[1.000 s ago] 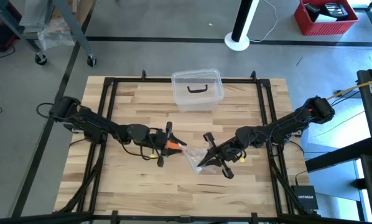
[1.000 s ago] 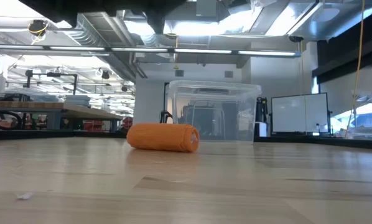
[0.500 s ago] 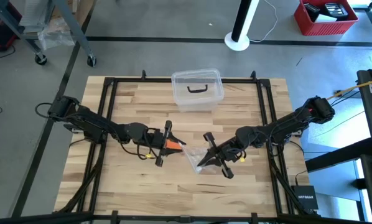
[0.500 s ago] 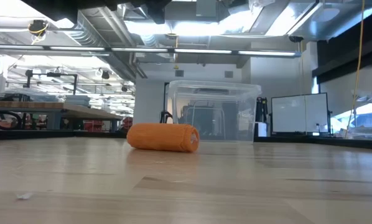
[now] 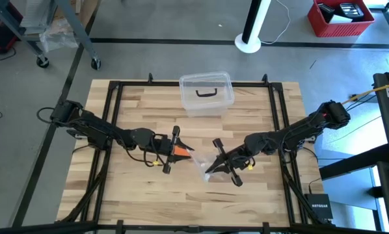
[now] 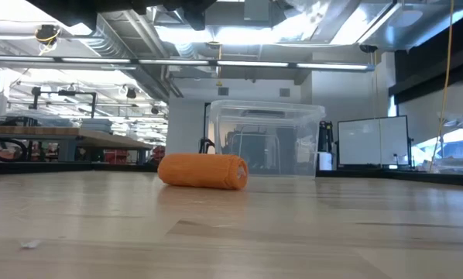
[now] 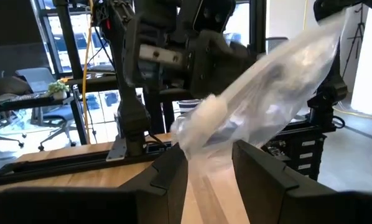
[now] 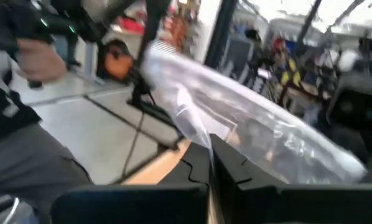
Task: Roll bandage
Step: Open the transparent zip bag
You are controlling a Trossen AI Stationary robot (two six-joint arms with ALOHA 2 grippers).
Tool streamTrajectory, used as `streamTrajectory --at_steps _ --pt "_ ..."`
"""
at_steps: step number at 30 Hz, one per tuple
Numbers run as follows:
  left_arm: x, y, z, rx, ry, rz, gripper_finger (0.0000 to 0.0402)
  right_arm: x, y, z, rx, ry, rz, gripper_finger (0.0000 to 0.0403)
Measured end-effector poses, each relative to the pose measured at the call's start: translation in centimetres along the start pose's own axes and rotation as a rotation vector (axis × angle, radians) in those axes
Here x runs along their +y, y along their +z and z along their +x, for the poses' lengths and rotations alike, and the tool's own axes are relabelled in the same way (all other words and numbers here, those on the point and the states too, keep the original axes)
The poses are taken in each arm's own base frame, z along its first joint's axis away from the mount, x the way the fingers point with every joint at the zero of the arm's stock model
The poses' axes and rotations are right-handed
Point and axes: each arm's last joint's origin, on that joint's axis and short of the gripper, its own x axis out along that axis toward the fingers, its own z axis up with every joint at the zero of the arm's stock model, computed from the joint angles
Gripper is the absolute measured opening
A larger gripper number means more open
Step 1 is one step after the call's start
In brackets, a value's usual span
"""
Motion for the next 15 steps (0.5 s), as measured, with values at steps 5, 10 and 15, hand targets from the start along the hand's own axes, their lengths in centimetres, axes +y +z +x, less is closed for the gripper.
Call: streamTrajectory --at_steps 5,10,15 --pt "-0.3 0.0 0.0 0.006 -0.010 0.027 0.0117 0.0 -0.7 0.0 0.091 -0.064 0.017 0.0001" --pt "-0.5 -0.4 0.0 0.043 -0.018 0.032 0.0093 -0.3 -1.0 -0.1 0.131 -0.152 0.039 0.0001" --pt "-0.3 -1.1 -0.1 0.120 0.033 0.039 0.0037 -0.4 -1.3 -0.2 0.174 -0.214 0.060 0.0001"
